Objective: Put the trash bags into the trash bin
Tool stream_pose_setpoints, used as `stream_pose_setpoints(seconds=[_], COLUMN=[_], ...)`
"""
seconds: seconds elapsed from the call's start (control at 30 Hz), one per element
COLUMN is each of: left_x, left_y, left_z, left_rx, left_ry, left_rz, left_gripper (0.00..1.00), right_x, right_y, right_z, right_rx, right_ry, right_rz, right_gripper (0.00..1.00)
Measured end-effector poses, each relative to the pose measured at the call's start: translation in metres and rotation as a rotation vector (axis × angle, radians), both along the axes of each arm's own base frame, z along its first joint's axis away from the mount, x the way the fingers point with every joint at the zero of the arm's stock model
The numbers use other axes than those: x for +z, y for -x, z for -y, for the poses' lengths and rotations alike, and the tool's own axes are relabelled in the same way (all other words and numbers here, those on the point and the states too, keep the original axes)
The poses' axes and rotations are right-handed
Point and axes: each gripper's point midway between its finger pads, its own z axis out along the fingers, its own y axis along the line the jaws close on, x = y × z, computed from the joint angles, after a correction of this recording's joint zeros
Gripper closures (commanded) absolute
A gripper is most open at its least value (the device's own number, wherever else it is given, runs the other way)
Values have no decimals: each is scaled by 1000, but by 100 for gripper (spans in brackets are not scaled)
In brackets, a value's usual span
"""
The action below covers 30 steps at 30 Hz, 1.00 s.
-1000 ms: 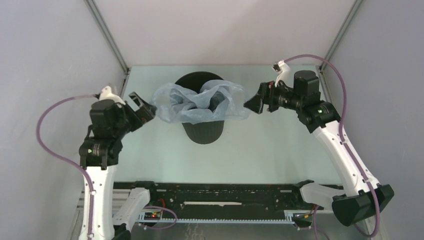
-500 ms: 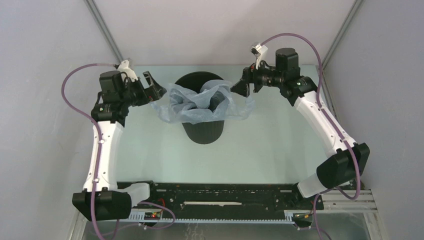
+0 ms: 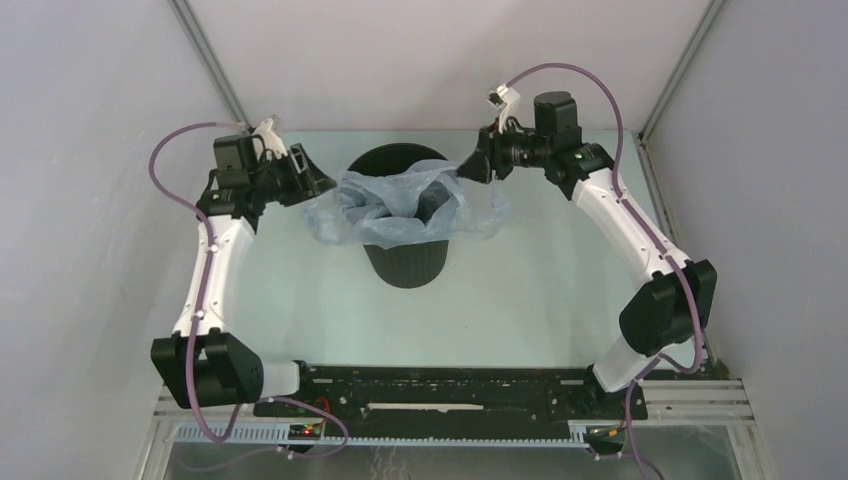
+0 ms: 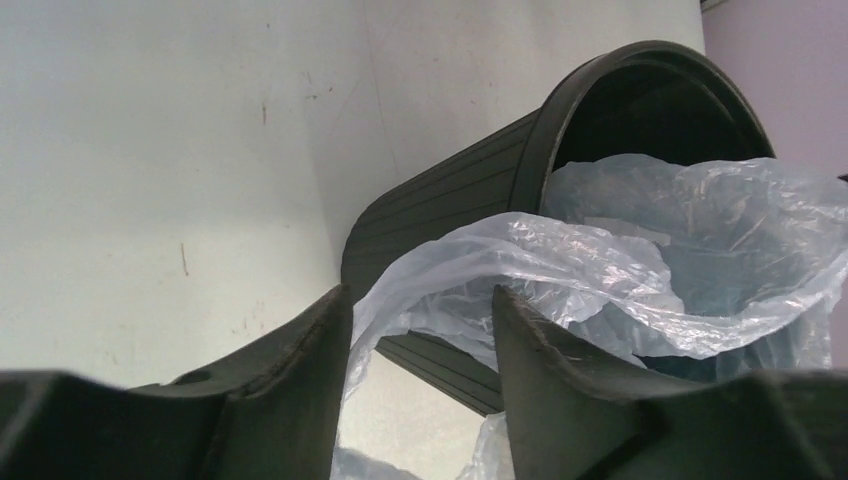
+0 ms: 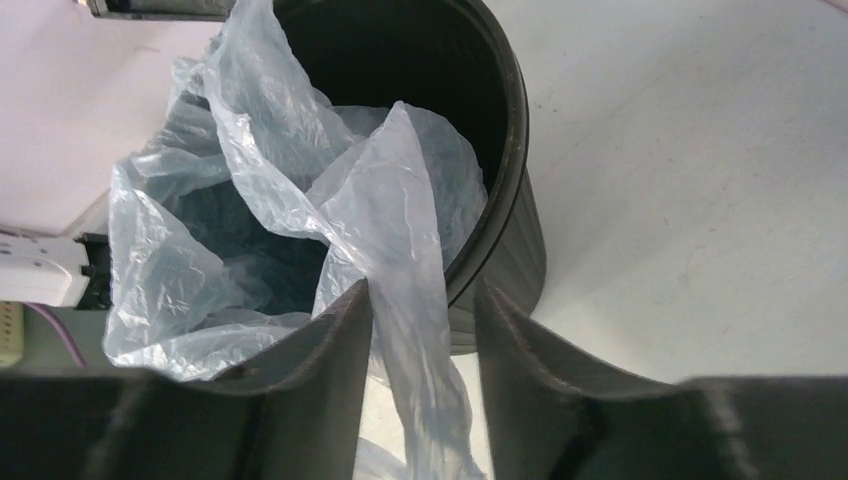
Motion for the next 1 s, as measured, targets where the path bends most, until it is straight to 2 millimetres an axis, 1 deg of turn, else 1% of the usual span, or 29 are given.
stream_pose_setpoints(seconds=[0.07,0.1,0.2,0.27,0.33,0.37,0.47,0.6,0.7,0.77,0.83,0.9,1.0], left_x=[1,2,8,12,14,14,12,6,2,-1,-2,0,3], left_y=[-2,-3,-10,-16,-21,-24,-34,-46,-55,-58,-60,-63,-66], left_z=[1,1,1,0,-1,-1,-2,-3,-4,-4,-3,-2,1], left_rx=[0,5,33,57,77,89,121,162,187,198,203,197,180], left_ry=[18,26,64,93,117,134,177,243,285,305,323,342,386], left_rz=[-1,1,16,24,28,27,14,-17,-35,-44,-45,-33,-10], left_gripper=[61,65,81,88,98,99,100,100,100,100,100,99,95], right_x=[1,1,9,12,13,12,2,-22,-36,-42,-42,-37,-27], right_y=[-3,-4,-13,-22,-33,-39,-56,-79,-88,-92,-95,-99,-105], right_z=[1,1,1,2,3,3,1,0,0,1,1,0,-2], right_rx=[-19,-29,-71,-106,-144,-162,-204,-261,-288,-302,-304,-298,-292], right_ry=[-13,-21,-81,-127,-179,-202,-257,-316,-344,-361,-382,-408,-451], right_rz=[-18,-27,-69,-105,-152,-178,-265,-418,-509,-556,-584,-593,-599], right_gripper=[76,81,92,98,100,100,100,100,100,100,100,100,100])
